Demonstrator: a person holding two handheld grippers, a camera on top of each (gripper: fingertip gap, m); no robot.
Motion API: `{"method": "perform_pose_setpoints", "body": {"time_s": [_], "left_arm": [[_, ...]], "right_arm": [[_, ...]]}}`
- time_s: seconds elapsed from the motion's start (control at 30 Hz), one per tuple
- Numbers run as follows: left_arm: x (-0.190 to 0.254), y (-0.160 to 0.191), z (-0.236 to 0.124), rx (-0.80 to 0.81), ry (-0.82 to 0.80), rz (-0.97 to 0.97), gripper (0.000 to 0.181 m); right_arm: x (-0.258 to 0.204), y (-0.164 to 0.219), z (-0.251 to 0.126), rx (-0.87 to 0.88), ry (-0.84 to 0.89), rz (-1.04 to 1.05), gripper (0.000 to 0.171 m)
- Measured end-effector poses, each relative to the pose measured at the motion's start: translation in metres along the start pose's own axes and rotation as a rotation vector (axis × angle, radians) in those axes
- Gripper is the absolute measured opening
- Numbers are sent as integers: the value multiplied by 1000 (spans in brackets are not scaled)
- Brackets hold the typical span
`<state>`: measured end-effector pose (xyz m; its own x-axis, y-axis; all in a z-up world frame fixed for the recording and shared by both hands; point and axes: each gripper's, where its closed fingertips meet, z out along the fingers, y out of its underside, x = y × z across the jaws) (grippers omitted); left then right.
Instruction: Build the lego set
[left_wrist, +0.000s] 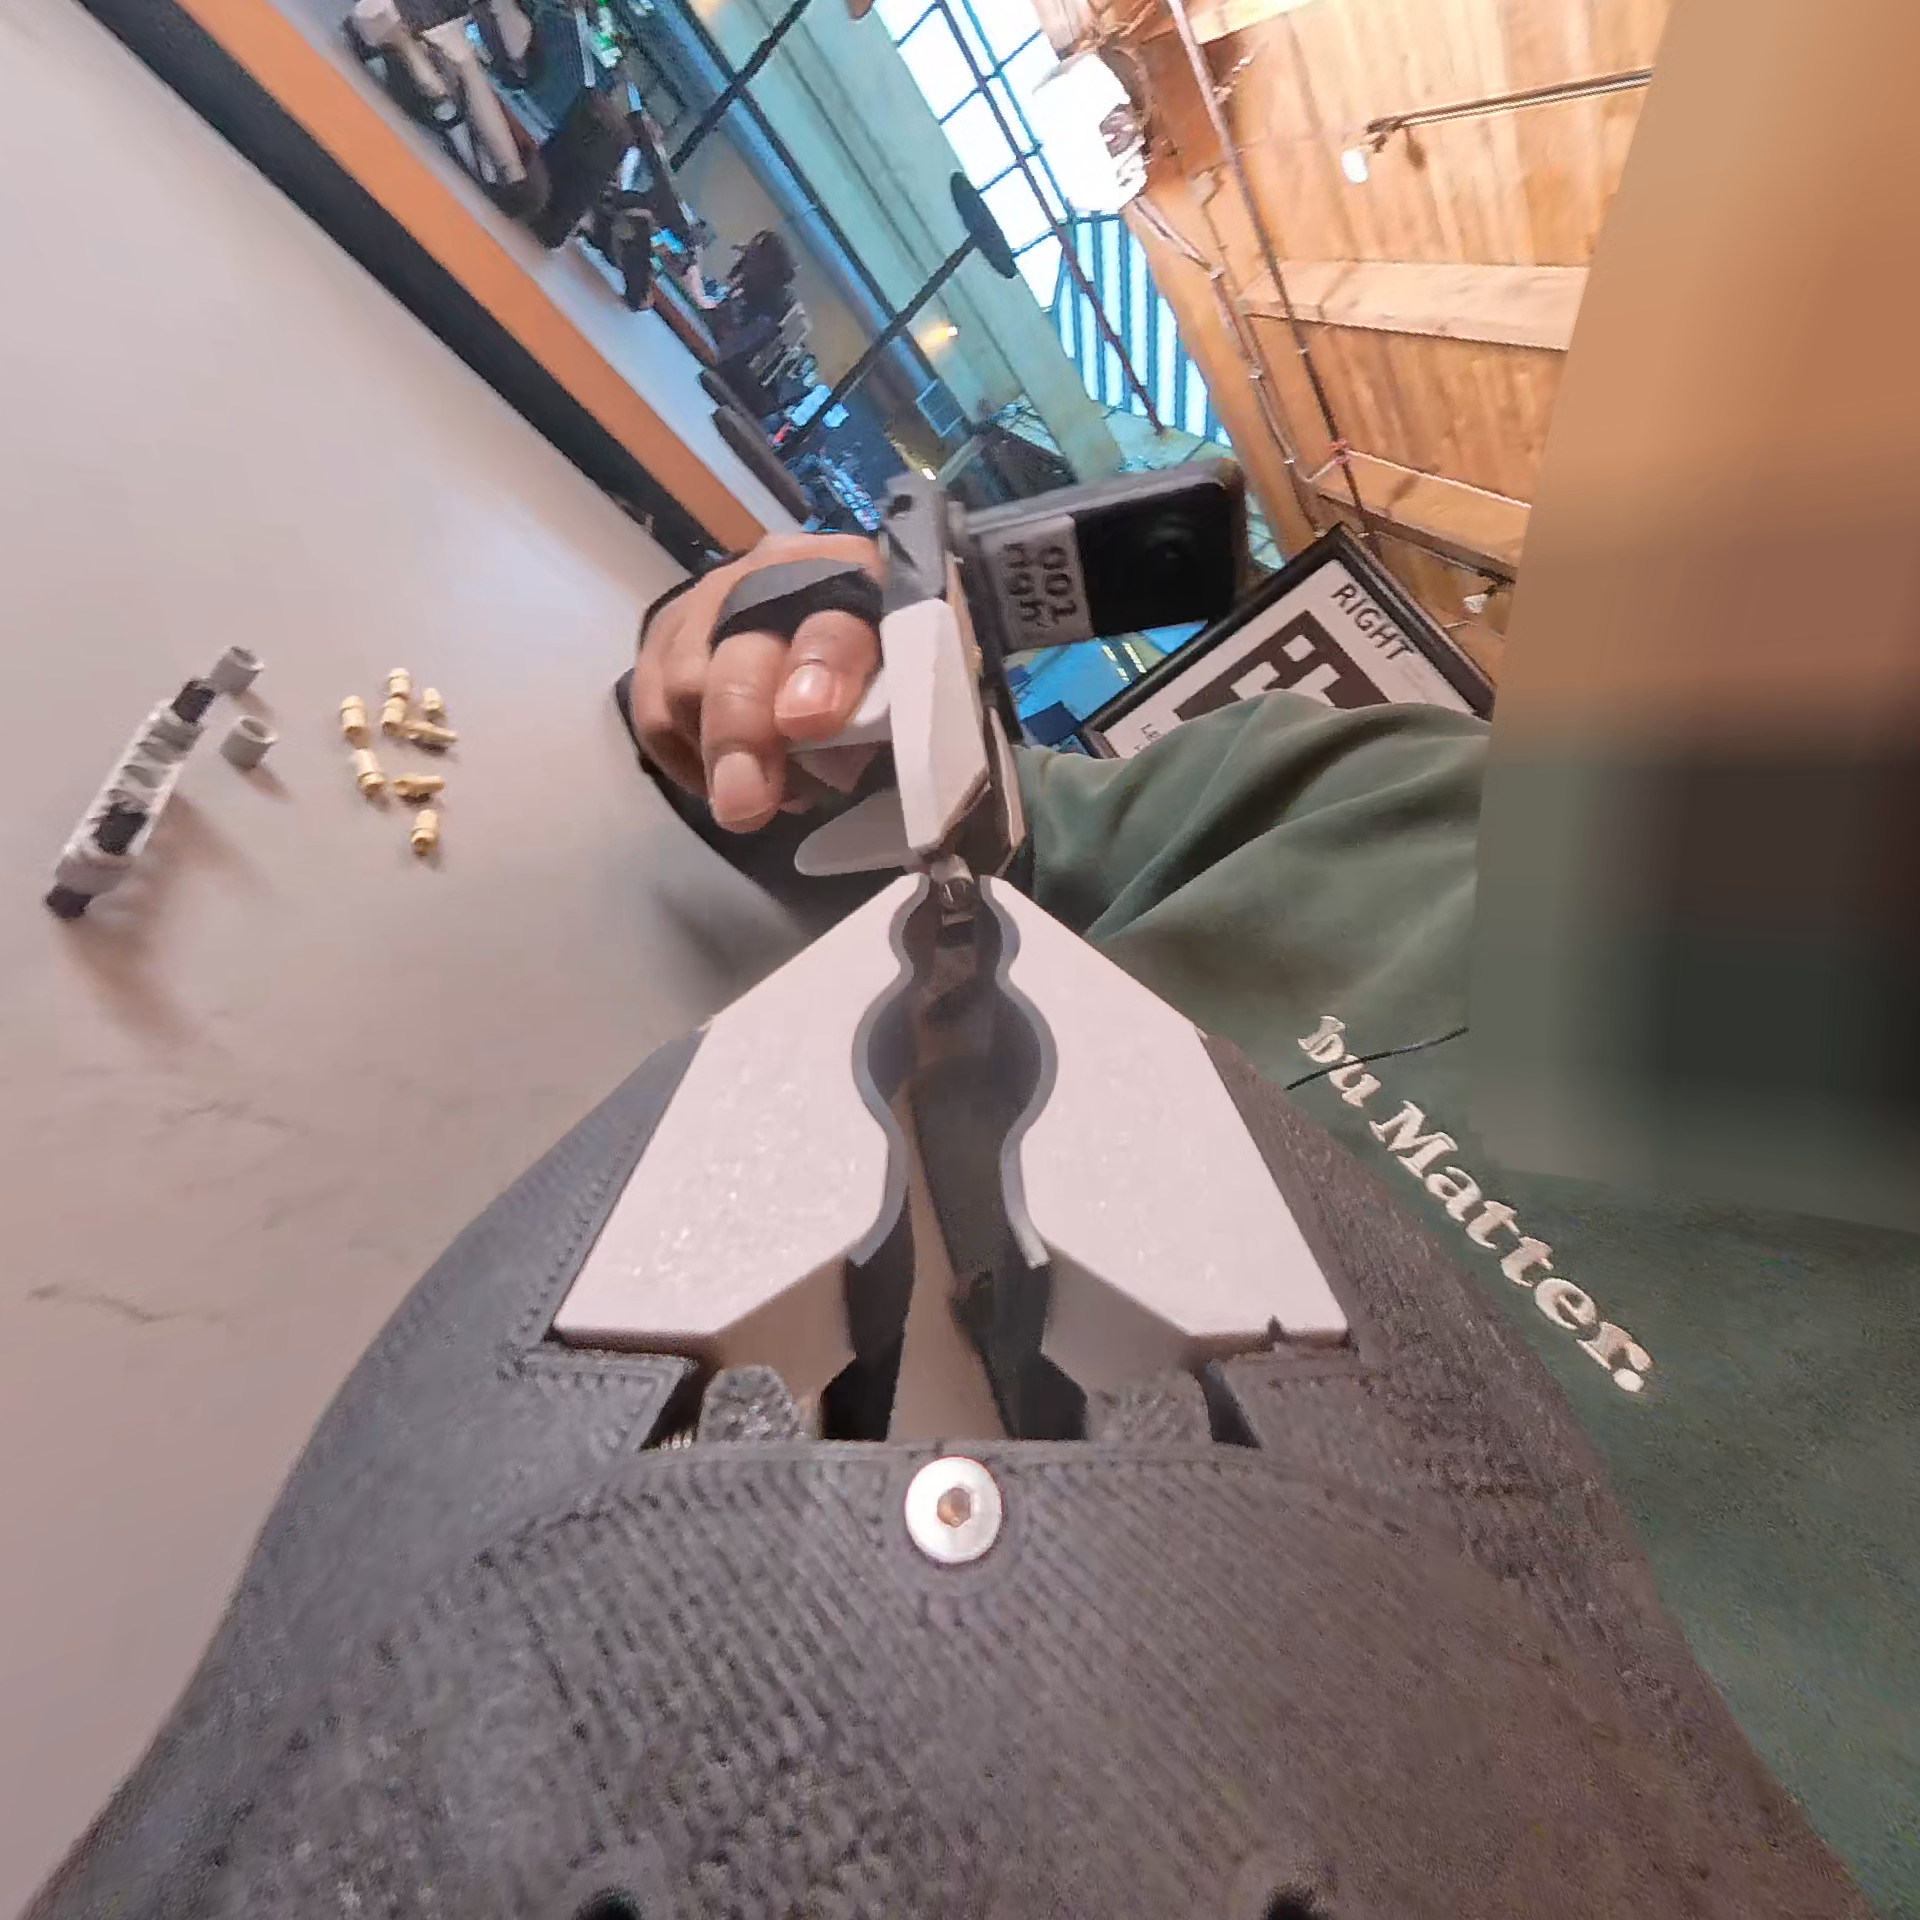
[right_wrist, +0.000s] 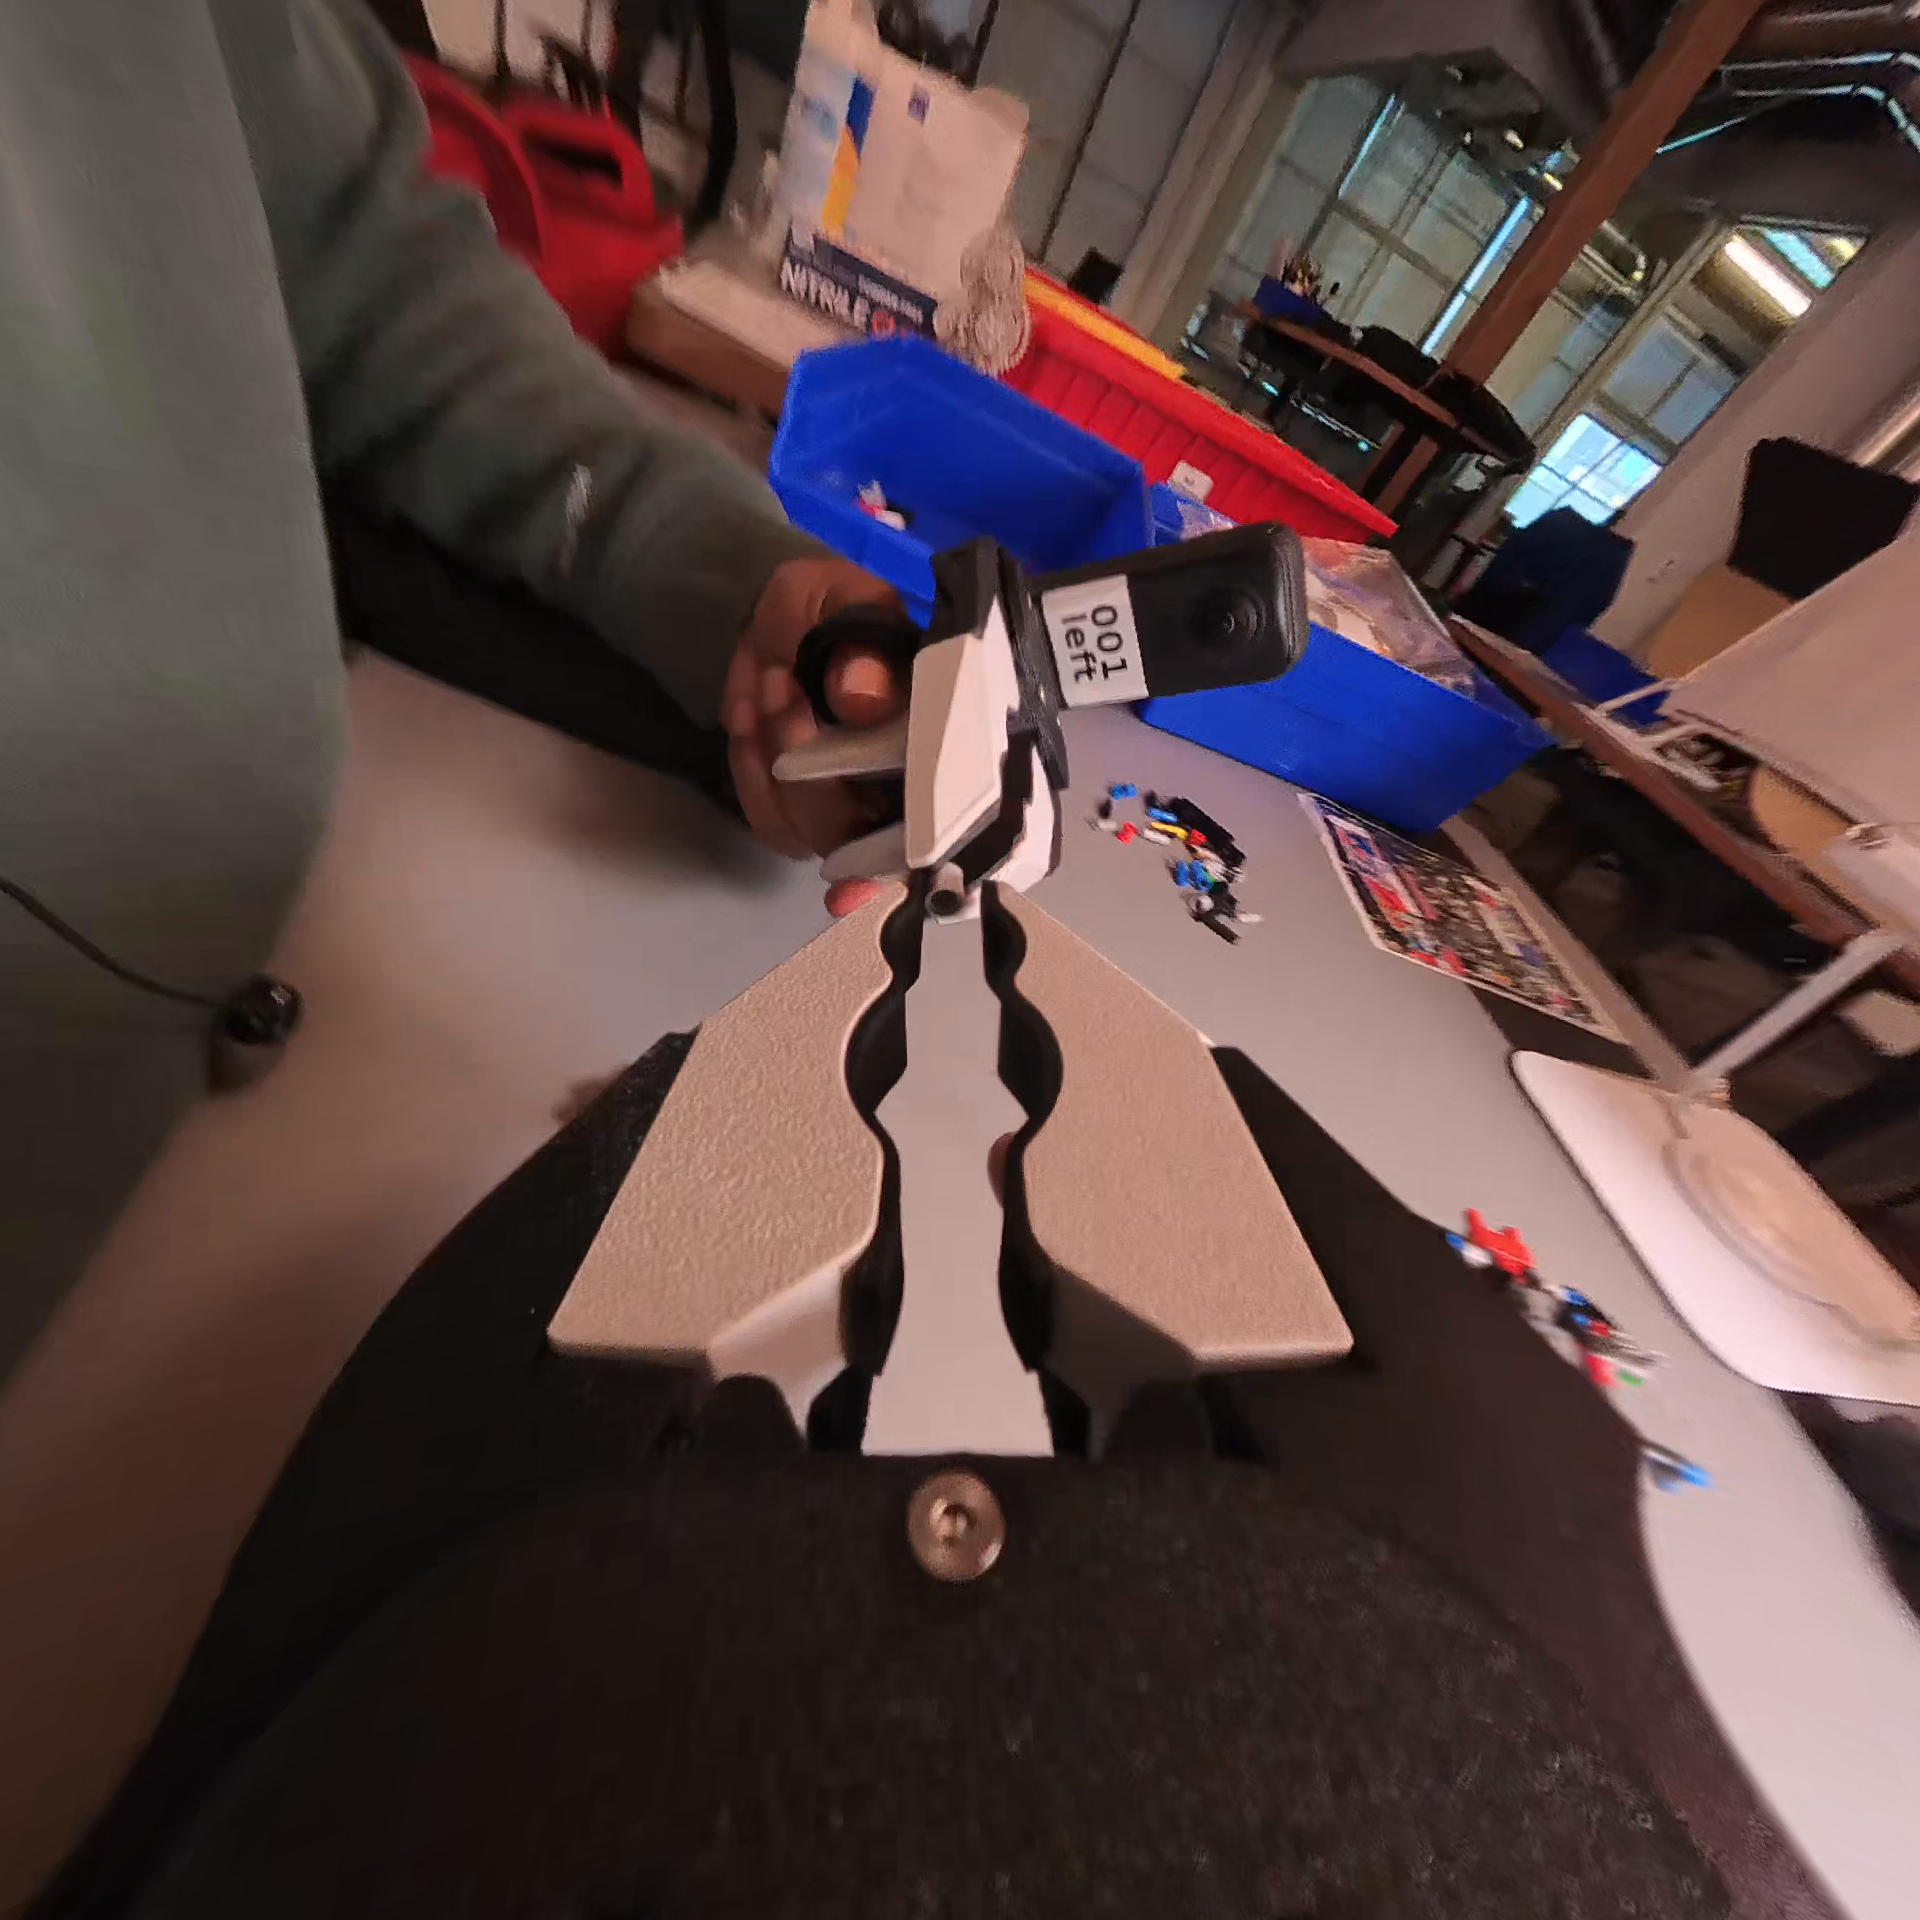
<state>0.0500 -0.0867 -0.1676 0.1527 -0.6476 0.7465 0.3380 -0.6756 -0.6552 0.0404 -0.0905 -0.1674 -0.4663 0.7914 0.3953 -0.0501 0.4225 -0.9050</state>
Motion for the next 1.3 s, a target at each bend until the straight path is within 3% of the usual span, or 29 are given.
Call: {"method": "perform_pose_setpoints", "body": {"time_s": [0.1, 0.47, 1.3], "left_arm": [[9, -1, 3, 11, 49, 11, 4], [14, -1, 3, 14, 80, 18, 4], [18, -4, 3, 42, 135, -34, 4]], "right_arm": [[-1, -8, -3, 62, -39, 101, 10], [-4, -18, -5, 115, -68, 126, 4], [-2, -18, -5, 51, -55, 97, 4]]}}
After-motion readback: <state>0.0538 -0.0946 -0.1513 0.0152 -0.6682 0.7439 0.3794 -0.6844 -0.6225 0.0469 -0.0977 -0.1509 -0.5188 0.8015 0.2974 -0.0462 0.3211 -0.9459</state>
